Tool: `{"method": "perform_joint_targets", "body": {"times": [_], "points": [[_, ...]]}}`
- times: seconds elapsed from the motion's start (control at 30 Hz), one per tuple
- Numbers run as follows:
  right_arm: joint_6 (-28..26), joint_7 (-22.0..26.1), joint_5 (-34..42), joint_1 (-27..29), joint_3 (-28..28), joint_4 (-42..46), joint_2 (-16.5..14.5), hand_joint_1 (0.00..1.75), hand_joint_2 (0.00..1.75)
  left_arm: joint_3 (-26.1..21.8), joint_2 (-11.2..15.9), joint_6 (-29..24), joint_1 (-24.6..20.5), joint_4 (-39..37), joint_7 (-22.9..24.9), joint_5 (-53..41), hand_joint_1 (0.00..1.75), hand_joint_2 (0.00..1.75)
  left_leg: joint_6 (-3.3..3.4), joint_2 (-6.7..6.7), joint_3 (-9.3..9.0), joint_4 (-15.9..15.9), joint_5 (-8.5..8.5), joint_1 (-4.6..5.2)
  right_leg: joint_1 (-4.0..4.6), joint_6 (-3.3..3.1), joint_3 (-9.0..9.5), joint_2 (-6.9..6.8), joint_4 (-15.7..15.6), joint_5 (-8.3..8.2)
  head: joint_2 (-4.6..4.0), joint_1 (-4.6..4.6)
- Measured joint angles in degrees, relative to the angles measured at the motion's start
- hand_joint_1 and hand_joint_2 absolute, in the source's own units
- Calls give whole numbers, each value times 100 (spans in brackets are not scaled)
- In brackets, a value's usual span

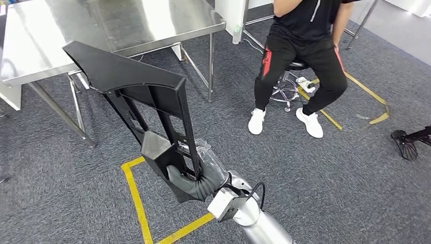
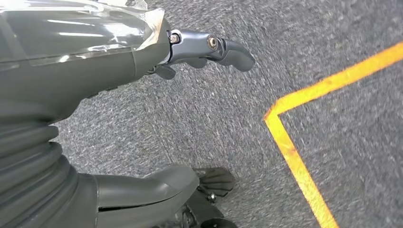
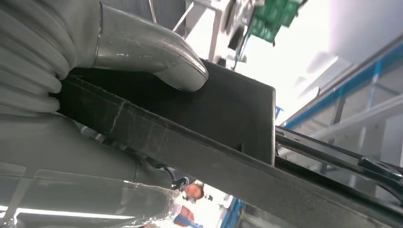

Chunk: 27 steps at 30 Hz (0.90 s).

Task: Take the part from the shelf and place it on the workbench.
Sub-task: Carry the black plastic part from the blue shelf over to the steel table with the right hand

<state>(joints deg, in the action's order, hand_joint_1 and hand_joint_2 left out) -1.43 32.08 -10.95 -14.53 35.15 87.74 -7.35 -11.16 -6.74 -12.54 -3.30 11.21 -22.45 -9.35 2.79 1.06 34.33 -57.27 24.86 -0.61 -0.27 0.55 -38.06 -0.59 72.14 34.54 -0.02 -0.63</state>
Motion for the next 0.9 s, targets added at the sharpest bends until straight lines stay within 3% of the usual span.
{"method": "perform_joint_targets", "body": {"times": [0.03,0.07,0.13,0.17,0.23,0.3,0.33,0.4,0.47,0.5,0.53,0.57,0.6,0.67,0.73,0.83,0.9], "points": [[0,-2,0,8,1,-11,10,175,175,0,-4,-1,10,0,-3,0,0,175,0,85,2,-3,-1,0,-12,28,-106,16,185,34,0,1],[-1,-2,2,11,1,-18,17,175,175,-1,-8,-2,21,0,-4,0,0,175,-2,167,0,-6,-1,-1,-25,75,-102,24,140,-32,0,0],[0,-2,4,7,2,-23,20,175,175,-1,-20,-3,36,0,-4,0,0,175,-23,328,-5,-24,3,-5,-70,188,215,125,-571,-378,0,0],[-1,-2,5,4,3,-23,20,175,175,-1,-23,-4,37,0,-4,0,0,175,-51,404,2,-42,11,1,-85,212,386,212,-958,-535,0,0],[0,-2,7,0,8,-25,20,175,175,-1,-25,-8,41,0,-6,0,0,175,-124,506,35,-68,18,8,-96,174,567,322,-1371,-689,0,2],[2,-2,7,-6,13,-27,13,175,175,-1,-23,-12,60,-2,-8,-2,0,175,-198,566,68,-55,-2,-8,-77,81,576,265,-1389,-714,0,3],[2,-2,8,-10,15,-27,5,175,175,-1,-19,-14,70,-3,-10,-5,0,175,-228,548,82,-62,2,-23,-86,40,580,225,-1398,-731,0,4],[-20,4,-10,-15,15,-26,-5,175,175,-1,-13,-15,71,-4,-17,-18,0,175,-279,315,199,-303,165,-27,-105,-50,595,140,-1425,-747,0,26],[-92,13,-59,0,13,-25,-5,175,175,-1,-13,-20,49,-3,-31,-50,0,175,-318,23,515,-965,528,-29,-88,-109,598,50,-1431,-737,0,50],[-136,16,-79,13,13,-25,-3,175,175,0,-14,-23,42,-3,-37,-67,0,175,-333,-37,692,-1329,685,-39,-74,-121,597,6,-1430,-733,0,51],[-174,15,-87,26,13,-25,-1,175,175,1,-14,-25,40,-3,-43,-85,0,175,-342,-64,813,-1579,758,-48,-63,-126,597,-33,-1429,-729,0,51],[-204,13,-85,35,12,-24,1,175,175,1,-13,-22,42,-3,-46,-99,0,175,-344,-78,831,-1629,722,-53,-56,-128,598,-62,-1428,-727,0,52],[-231,8,-82,39,11,-22,1,175,175,1,-10,-16,42,-3,-44,-115,0,175,-336,-88,728,-1445,585,-56,-53,-128,603,-83,-1427,-725,0,52],[-279,-5,-75,39,9,-14,-4,175,175,1,2,-6,32,-2,-26,-151,0,175,-296,-131,303,-681,247,-49,-40,-117,617,-104,-1426,-719,0,52],[-328,-16,-73,43,0,-5,-14,175,175,2,10,-28,13,-2,12,-183,0,175,-246,-167,30,-171,124,-20,-7,-81,615,-114,-1423,-703,0,48],[-372,-19,-78,73,-9,-2,-46,175,175,2,6,-121,14,-2,71,-185,0,175,-152,-142,-12,-78,143,13,3,17,617,-126,-1435,-679,0,43],[-364,-10,-70,71,-8,2,-74,175,175,-9,-10,-196,25,-2,85,-152,0,175,-67,-116,-77,-9,125,-7,0,51,536,-83,-1250,-587,0,39]]}}
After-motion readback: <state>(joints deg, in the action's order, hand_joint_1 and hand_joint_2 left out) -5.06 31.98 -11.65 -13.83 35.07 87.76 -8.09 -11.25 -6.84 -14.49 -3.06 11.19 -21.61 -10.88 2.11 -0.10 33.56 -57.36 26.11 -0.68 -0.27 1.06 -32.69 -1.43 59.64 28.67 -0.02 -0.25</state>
